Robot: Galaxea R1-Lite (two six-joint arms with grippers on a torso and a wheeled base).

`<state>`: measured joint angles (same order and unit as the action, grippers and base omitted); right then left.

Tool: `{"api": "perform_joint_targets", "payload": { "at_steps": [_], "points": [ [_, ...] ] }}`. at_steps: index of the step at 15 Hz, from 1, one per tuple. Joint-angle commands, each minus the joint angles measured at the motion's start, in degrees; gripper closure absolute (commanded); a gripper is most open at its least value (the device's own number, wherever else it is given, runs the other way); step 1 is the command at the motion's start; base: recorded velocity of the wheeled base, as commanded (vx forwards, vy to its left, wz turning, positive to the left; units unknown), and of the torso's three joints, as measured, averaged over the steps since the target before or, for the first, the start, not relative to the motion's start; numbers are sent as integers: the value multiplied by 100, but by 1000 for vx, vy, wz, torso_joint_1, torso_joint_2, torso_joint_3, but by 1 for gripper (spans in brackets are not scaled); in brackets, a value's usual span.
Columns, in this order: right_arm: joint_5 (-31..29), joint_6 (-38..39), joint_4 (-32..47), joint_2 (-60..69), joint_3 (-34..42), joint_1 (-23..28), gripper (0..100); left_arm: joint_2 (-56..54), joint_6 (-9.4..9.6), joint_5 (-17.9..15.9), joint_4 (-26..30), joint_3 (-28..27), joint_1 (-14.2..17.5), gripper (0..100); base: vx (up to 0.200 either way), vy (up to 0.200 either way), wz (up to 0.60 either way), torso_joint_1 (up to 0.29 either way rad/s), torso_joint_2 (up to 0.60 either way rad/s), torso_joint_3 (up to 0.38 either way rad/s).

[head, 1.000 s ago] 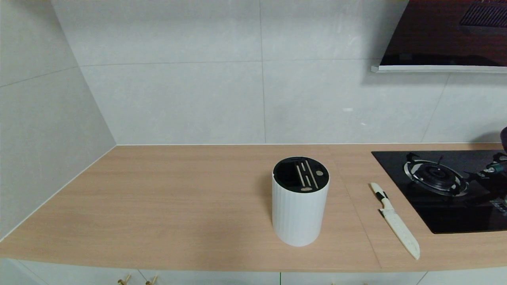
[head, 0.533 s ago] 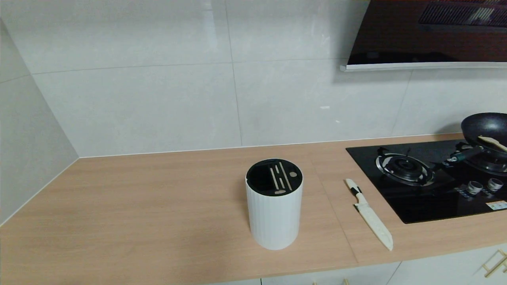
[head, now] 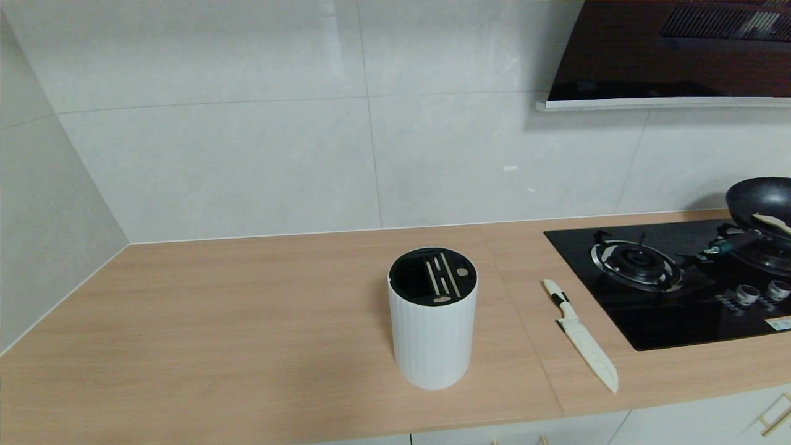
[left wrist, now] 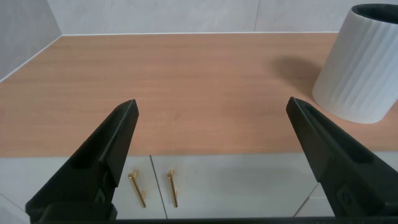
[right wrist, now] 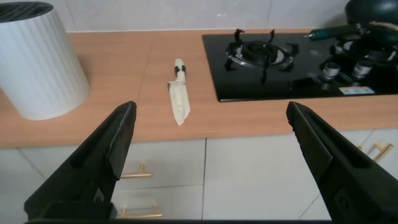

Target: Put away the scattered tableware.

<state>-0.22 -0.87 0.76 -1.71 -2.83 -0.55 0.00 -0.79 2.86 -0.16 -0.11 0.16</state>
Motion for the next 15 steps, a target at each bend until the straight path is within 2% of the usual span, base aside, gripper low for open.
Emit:
{"api": "perform_joint_targets", "payload": {
  "at_steps": [1, 2, 6, 8, 9, 11, 15],
  "points": [
    [101, 394, -14, -1543, -1246, -270, 0, 0, 0, 4, -2, 2, 2, 0, 0, 0, 0, 0, 0, 0],
    [110, 95, -76, -2317, -1484, -349, 0, 0, -9, 4, -2, -7, 2, 0, 0, 0, 0, 0, 0, 0],
    [119, -28, -603, -5366, -2732, -367, 0, 0, -9, 4, -2, 2, 2, 0, 0, 0, 0, 0, 0, 0],
    [119, -63, -735, -6272, -3057, -376, 0, 0, -9, 4, -2, 2, 2, 0, 0, 0, 0, 0, 0, 0],
    [101, -89, -796, -7203, -3347, -385, 0, 0, -9, 4, -2, 2, 2, 0, 0, 0, 0, 0, 0, 0],
    [101, -151, -946, -8082, -3584, -446, 0, 0, -9, 4, -2, 2, 2, 0, 0, 0, 0, 0, 0, 0],
    [75, -186, -2000, -9524, -3567, -552, 0, 0, -9, 4, -2, -7, 2, 0, 0, 0, 0, 0, 0, 0]
  ]
}}
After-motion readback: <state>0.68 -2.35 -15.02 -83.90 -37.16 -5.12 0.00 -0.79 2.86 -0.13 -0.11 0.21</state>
